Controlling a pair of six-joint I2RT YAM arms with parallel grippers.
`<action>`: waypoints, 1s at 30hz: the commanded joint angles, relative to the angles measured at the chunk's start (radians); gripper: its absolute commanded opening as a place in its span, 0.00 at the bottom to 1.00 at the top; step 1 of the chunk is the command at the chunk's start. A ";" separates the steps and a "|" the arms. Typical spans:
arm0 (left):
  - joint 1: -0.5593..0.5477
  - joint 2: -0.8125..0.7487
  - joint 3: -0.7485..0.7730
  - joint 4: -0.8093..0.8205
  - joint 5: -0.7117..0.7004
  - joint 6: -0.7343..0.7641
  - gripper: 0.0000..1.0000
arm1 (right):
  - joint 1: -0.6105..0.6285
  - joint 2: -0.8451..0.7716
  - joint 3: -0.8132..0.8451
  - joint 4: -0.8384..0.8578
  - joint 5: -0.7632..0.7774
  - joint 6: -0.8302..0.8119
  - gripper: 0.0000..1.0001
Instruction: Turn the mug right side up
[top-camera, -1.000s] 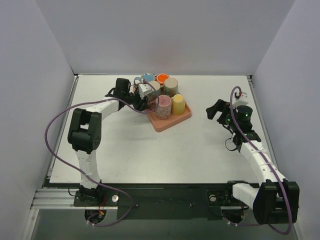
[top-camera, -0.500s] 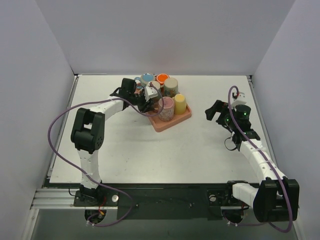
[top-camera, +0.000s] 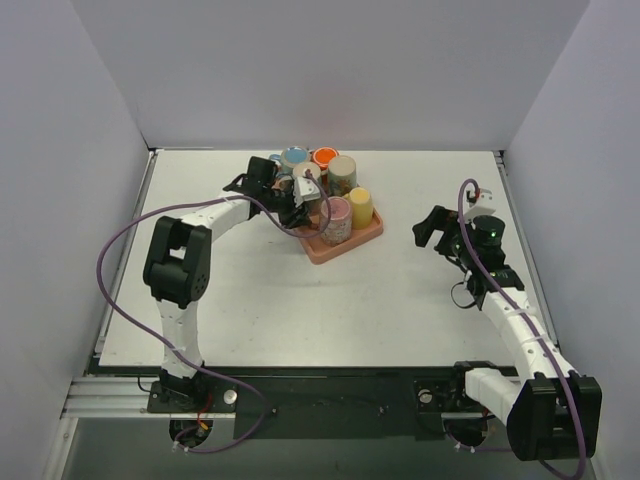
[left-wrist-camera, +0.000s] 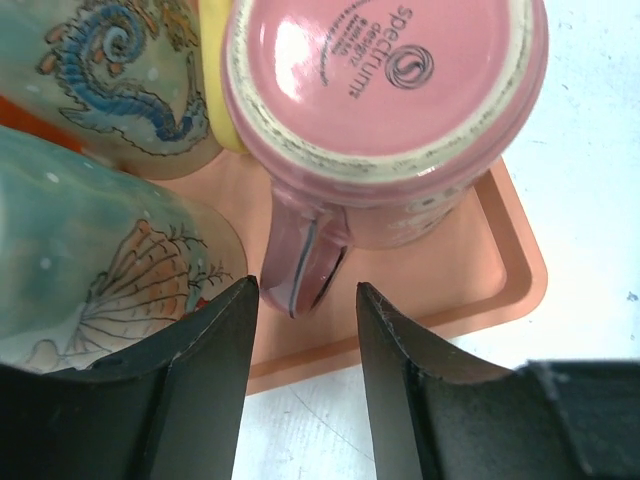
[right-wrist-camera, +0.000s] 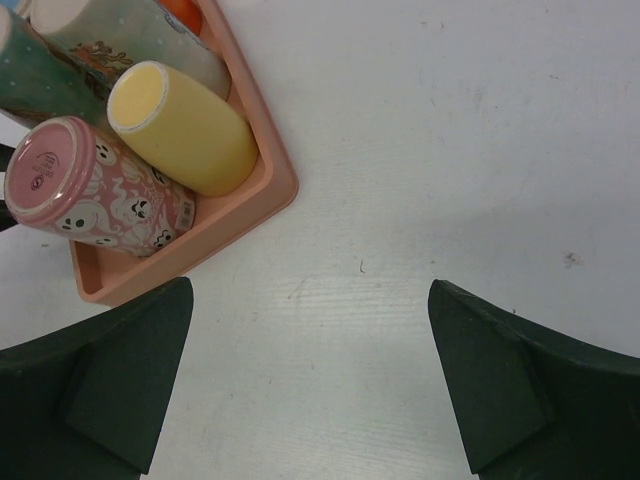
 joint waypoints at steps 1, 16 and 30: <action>-0.014 -0.007 0.055 0.124 -0.018 -0.083 0.55 | 0.004 -0.028 -0.013 -0.015 0.015 -0.013 0.98; -0.042 0.087 0.141 -0.019 -0.004 0.074 0.49 | 0.003 -0.025 0.001 -0.046 0.018 -0.015 0.98; -0.039 -0.005 0.146 -0.135 -0.094 0.173 0.00 | 0.013 -0.076 0.018 -0.093 0.031 -0.022 0.98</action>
